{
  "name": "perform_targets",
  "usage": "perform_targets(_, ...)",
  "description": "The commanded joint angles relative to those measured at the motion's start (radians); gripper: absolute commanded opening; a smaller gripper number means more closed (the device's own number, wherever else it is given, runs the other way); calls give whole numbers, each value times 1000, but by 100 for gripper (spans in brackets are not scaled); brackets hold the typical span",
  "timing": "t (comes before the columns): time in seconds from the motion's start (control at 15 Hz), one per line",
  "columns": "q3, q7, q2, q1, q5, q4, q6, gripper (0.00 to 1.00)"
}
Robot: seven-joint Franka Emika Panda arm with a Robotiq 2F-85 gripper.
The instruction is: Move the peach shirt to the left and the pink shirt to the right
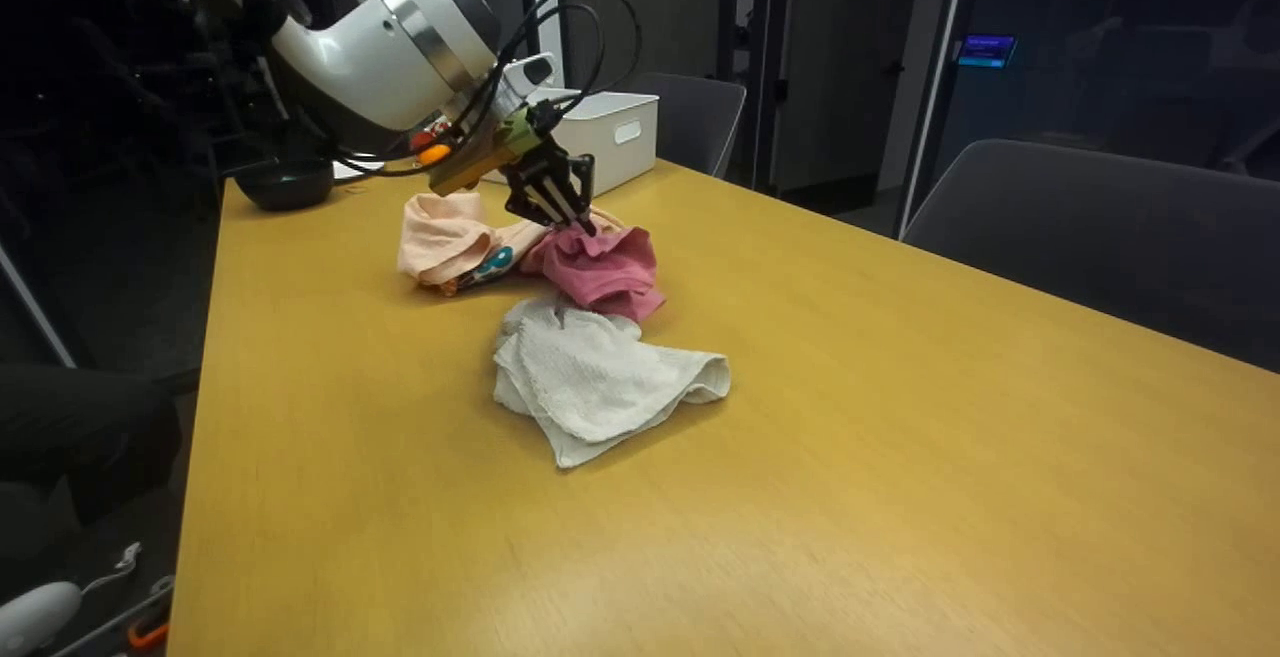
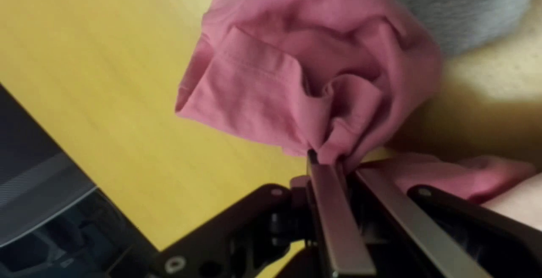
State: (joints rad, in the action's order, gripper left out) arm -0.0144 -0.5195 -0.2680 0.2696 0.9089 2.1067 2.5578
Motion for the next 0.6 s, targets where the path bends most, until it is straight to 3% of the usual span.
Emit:
perform_targets(0.0,-24,-170,71,-2,162,-11,-120,5)
perform_targets(0.2,-2,-286,130,-32,236,3,-248,5)
perform_targets(0.33,20,-308,164,-62,198,15,-265,5)
perform_targets(0.53,25,-433,184,-74,309,9,-374,5)
